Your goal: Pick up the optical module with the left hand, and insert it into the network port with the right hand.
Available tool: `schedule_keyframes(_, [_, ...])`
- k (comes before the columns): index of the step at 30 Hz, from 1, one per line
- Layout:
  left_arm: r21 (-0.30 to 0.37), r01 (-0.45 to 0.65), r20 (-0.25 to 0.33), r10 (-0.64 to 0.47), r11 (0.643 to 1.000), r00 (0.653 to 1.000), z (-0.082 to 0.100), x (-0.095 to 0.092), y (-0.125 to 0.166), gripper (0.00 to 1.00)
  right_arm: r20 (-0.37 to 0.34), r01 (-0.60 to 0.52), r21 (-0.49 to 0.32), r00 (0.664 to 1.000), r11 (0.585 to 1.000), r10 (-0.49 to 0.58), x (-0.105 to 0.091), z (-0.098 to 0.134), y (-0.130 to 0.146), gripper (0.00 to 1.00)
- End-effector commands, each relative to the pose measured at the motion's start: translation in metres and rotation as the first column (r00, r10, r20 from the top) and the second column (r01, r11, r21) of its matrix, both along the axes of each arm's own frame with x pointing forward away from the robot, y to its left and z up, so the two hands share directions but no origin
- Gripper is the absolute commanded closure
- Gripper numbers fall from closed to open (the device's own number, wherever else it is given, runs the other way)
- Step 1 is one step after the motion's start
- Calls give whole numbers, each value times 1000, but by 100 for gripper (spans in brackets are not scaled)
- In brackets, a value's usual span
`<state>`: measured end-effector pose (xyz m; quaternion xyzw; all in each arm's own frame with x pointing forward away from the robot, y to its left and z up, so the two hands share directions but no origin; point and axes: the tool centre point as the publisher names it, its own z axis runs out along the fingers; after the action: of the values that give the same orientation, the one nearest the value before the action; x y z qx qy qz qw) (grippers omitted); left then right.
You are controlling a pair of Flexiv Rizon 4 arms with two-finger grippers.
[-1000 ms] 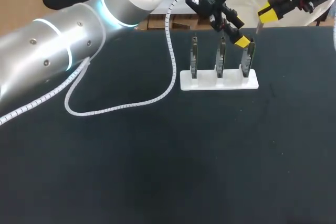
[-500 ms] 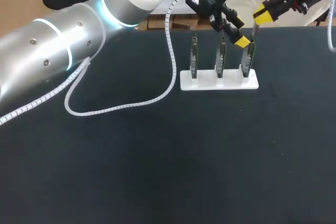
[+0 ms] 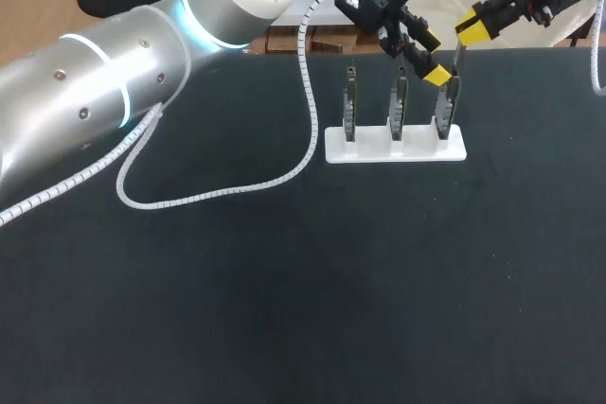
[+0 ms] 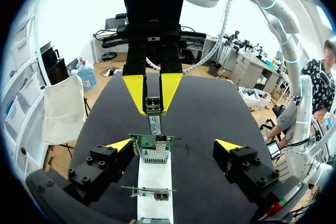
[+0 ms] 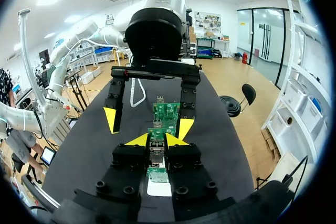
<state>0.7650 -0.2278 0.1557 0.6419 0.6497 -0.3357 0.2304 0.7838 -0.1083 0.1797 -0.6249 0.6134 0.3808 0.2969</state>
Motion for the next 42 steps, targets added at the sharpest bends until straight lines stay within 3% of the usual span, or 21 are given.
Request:
schedule_keyframes(1, [3,5,-3,-5,1000,1000,0,3,-1,0,2,9,-3,1000,1000,-9,-5,-2,1,100])
schedule_keyframes(23, [3,5,-3,-5,1000,1000,0,3,-1,0,-8,22,-14,1000,1000,-22,-11,-5,5,100])
schedule_keyframes(42, [3,5,-3,-5,1000,1000,0,3,-1,0,27,40,-10,999,999,-40,-13,-3,5,100])
